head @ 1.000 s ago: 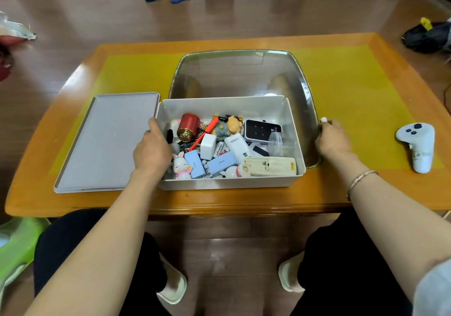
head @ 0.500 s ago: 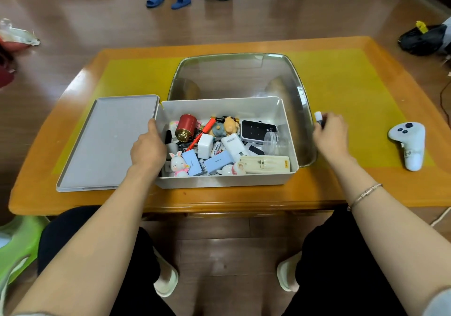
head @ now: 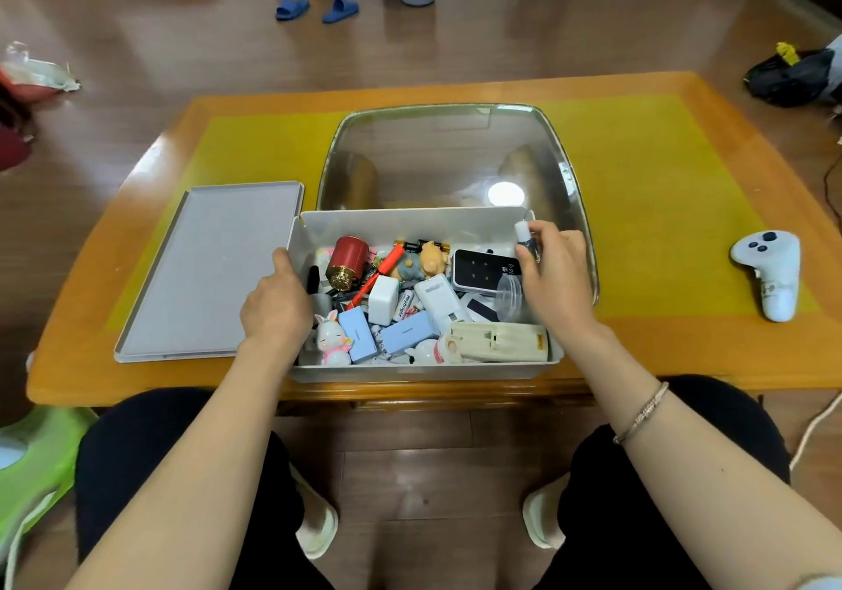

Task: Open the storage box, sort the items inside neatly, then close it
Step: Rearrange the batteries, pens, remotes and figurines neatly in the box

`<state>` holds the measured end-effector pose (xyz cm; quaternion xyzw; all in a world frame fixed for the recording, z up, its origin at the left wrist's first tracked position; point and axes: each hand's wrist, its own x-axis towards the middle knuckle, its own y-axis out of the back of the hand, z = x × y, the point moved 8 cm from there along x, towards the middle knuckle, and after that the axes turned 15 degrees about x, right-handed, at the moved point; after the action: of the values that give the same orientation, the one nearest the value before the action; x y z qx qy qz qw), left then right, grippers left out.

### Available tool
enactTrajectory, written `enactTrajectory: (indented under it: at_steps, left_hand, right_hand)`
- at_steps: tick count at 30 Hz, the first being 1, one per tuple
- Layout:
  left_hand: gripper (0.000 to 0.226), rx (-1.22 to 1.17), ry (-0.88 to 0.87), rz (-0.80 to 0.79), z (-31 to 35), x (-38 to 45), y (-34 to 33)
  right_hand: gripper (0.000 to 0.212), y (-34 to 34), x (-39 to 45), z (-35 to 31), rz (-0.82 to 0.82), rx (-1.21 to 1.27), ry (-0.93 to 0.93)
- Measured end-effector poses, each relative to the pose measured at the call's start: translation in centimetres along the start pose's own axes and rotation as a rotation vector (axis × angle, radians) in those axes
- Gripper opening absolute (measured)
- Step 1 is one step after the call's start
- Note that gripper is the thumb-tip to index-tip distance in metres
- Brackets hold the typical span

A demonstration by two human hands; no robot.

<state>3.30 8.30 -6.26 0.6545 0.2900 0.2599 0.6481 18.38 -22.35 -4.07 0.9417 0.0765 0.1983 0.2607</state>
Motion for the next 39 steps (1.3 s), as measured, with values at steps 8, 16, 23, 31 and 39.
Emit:
enactTrajectory:
  at_steps: [8,16,23,31,39]
  left_hand:
    - [0.055,-0.147,-0.361,0.246,8.8,-1.1,4.5]
    - [0.064,0.062,-0.879,-0.098,21.1,-3.9,-1.2]
    - [0.065,0.191,-0.814,0.006,22.3,-2.3,-1.6]
    - [0.06,0.117,-0.787,0.079,21.1,-3.1,-0.5]
    - [0.067,0.038,-0.537,0.159,12.8,-2.9,1.5]
  right_hand:
    - [0.028,-0.7,0.7,0.0,-0.061,-0.03,0.044]
    - [0.028,-0.5,1.4,-0.1,-0.019,-0.161,0.039]
    - [0.025,-0.5,1.5,0.0,-0.001,-0.132,0.03]
    - [0.024,-0.4,1.4,0.2,0.007,-0.053,0.019]
    - [0.024,-0.3,1.4,0.7,0.028,-0.002,-0.023]
